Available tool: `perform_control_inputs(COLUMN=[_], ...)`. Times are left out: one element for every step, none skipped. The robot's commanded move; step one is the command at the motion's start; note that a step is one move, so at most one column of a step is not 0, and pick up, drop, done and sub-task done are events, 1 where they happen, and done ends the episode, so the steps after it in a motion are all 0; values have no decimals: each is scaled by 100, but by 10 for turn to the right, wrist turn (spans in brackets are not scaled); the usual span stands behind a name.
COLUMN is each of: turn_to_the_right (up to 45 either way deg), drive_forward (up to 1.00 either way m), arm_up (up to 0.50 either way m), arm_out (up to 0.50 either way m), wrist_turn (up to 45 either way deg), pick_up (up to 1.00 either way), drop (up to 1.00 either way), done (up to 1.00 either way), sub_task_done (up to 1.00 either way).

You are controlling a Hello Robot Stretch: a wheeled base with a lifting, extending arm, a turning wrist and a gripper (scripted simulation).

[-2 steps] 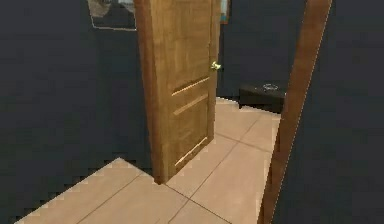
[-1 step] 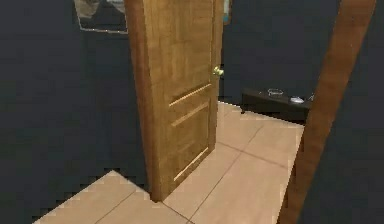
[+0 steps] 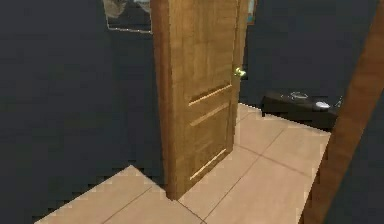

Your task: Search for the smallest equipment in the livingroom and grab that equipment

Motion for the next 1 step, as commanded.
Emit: perform_control_inputs(turn_to_the_right=[0], drive_forward=[85], arm_up=[0], arm_out=[0], wrist_turn=[0], pick_up=[0], drop=[0], done=[0], sub_task_done=[0])
